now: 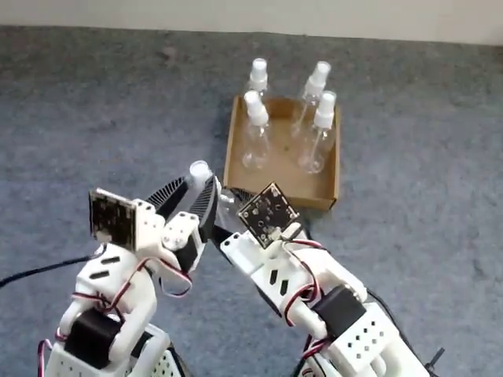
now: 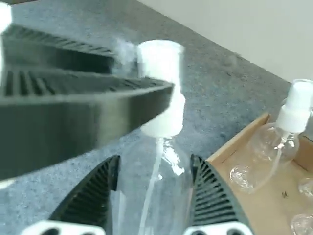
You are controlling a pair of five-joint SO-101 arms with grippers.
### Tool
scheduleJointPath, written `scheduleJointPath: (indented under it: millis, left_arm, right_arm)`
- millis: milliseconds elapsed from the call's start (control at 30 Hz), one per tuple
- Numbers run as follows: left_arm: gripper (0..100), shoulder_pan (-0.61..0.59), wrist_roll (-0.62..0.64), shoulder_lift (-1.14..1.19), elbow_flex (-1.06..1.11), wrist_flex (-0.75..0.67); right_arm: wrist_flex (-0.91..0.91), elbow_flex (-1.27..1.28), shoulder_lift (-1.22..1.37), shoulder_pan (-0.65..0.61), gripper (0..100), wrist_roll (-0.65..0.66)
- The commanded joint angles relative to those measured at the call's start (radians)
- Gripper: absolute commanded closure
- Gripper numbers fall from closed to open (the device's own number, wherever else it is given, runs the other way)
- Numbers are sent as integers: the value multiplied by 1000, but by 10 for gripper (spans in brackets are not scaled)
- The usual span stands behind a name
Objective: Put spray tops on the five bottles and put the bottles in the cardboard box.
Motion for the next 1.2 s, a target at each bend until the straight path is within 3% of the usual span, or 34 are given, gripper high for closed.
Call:
scheduleJointPath:
  millis: [0, 167, 500, 667, 833, 1000, 1167]
  left_arm:
    - [859, 16, -25, -44, 10, 5]
    - [874, 2, -31, -54, -15, 6]
    - [919, -275, -44, -48, -117, -5]
    - [922, -329, -48, 5, -45, -195]
    - [922, -354, -48, 262, -64, -356]
    - [921, -335, -48, 503, -179, -364]
    - [920, -269, -87, 547, -185, -361]
  right_arm:
    - [-33, -25, -19, 27, 995, -9]
    - [-27, -24, -19, 31, 995, -5]
    - [-33, 45, -18, 50, 995, 55]
    - [-28, 47, -27, 48, 995, 58]
    - [-25, 47, -27, 22, 995, 60]
    - [-25, 47, -25, 7, 995, 60]
    - [-25, 47, -22, 10, 995, 60]
